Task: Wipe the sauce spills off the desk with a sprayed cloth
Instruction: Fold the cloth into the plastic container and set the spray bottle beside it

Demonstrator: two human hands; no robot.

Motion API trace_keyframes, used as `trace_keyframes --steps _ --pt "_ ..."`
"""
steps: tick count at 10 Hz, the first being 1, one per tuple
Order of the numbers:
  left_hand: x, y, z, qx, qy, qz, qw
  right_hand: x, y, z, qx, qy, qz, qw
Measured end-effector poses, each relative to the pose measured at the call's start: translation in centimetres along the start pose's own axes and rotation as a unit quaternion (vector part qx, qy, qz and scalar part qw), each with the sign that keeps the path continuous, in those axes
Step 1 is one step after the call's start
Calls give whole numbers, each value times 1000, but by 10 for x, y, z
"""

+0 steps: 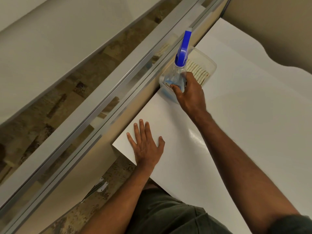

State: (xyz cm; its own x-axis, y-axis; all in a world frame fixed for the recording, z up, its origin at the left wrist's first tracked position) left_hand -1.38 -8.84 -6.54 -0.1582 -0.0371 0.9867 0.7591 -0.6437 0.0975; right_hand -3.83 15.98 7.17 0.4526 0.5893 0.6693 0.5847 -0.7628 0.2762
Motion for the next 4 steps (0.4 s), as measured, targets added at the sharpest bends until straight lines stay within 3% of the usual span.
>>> trace_keyframes --steps 4 --pt "3 -2 1 -4 7 -1 1000 0 -1 1 -9 -24 -15 1000"
Point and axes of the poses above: each hand's wrist, its own y-axis away from the middle knuckle, its own x-axis out of the back of the hand, z = x × y, the point moved 10 cm from there along -y, towards the middle knuckle, and after that the axes turned 14 degrees about -x, right-handed, at the moved point
